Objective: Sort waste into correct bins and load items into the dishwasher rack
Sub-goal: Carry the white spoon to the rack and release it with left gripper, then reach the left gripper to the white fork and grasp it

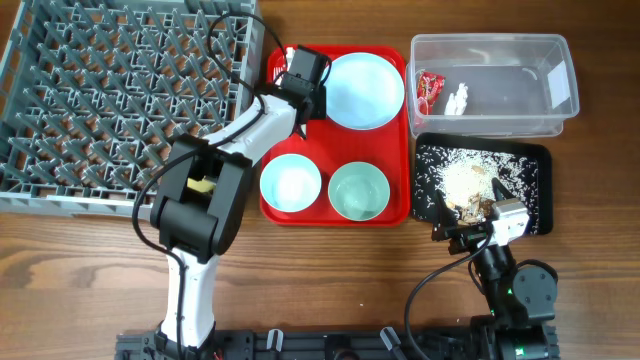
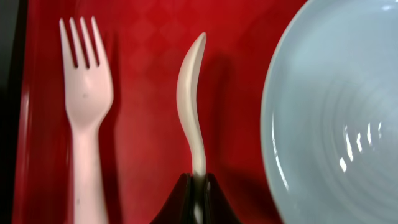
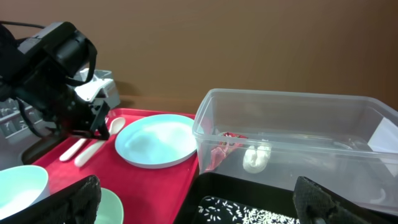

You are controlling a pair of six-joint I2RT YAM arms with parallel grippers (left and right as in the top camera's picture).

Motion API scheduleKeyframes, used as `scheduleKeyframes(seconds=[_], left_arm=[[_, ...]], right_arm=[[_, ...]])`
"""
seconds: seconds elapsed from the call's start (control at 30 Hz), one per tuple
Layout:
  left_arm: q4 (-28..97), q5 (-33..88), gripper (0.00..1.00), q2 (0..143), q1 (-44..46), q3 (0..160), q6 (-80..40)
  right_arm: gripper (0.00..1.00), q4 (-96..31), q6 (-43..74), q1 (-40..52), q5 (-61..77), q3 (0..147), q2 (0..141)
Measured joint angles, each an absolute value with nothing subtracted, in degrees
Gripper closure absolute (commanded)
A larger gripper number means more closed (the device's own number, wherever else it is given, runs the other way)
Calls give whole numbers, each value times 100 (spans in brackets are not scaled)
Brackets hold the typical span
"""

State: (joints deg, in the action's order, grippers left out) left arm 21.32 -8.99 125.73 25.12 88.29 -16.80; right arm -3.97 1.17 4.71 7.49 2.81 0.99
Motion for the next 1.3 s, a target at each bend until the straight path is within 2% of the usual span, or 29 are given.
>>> scheduleKeyframes(seconds=[0.4, 0.7, 0.77, 0.83, 0.87, 0.9, 1.3], left_arm=[[3527, -1160, 96, 11013, 2265, 8722, -1649], [3544, -1514, 96, 10683, 1374, 8722, -1015], [3476, -1496, 89, 10687, 1186, 8722, -956], [3463, -1420, 71, 10687, 1059, 8722, -843], [3511, -1341, 49, 10687, 1017, 8722, -777], [3575, -1297, 45, 10691, 1002, 8722, -690], [3817, -644, 46, 10650, 1111, 8722, -519]], right_arm=[[0, -399, 117, 469, 749, 281, 99], [0, -399, 117, 469, 749, 281, 99], [0, -399, 117, 469, 749, 281, 99], [0, -397, 117, 471, 749, 281, 99], [0, -397, 117, 471, 749, 281, 99], [0, -399, 117, 471, 749, 281, 99], [0, -397, 117, 469, 749, 281, 99]])
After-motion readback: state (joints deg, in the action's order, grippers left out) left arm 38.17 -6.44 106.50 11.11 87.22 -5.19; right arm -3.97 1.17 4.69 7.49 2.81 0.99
